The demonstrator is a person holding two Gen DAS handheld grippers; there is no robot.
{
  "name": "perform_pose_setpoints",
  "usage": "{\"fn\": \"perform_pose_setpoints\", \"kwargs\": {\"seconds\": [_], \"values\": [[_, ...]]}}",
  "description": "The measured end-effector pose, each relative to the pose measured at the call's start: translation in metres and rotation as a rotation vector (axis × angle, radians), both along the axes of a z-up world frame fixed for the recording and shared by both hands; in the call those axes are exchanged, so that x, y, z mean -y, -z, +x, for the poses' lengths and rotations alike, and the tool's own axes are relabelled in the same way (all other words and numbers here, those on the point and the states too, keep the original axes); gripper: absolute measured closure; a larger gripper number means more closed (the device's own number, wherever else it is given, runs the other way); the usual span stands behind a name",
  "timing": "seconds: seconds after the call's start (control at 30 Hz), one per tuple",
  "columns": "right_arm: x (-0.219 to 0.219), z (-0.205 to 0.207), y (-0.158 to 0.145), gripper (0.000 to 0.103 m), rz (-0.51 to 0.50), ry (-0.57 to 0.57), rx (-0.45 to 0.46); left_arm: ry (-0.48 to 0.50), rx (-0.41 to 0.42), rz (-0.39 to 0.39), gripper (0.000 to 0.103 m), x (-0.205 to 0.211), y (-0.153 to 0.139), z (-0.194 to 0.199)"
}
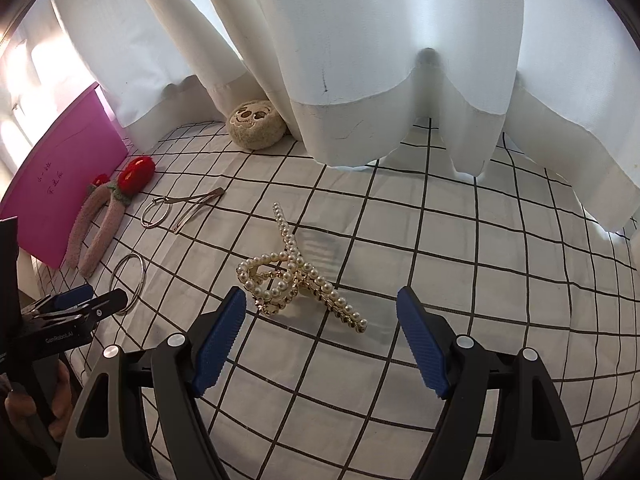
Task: Organize jewelry
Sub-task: 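Grasp the large silver hoop with the left tool while the right tool grasps the pearl clip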
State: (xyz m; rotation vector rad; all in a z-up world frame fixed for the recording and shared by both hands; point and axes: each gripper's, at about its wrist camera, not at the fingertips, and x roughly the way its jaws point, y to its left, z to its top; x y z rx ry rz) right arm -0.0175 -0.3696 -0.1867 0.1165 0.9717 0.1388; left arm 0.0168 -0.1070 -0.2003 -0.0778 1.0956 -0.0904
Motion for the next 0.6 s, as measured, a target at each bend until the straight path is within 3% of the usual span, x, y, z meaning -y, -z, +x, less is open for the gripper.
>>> {"fn": "perform_pose_setpoints", "kwargs": {"seconds": [0.13,0.3,0.6], "values": [[-0.009,0.008,0.006,0.029,-0.064,-0.065,0.001,-0.002,0.000,0.013,0.007,0.002,0.004,0.002],[-0.013,0.019,0.011,0.029,-0.062,-0.127,-0.003,-0.010,-0.006,0.011,0.007,0.004,0.008,0.007],[-0.017,0.030,0.022,0.029,-0.058,-0.134,-0.006,-0.008,0.011,0.055,0.006,0.011,0.013,0.012]]}}
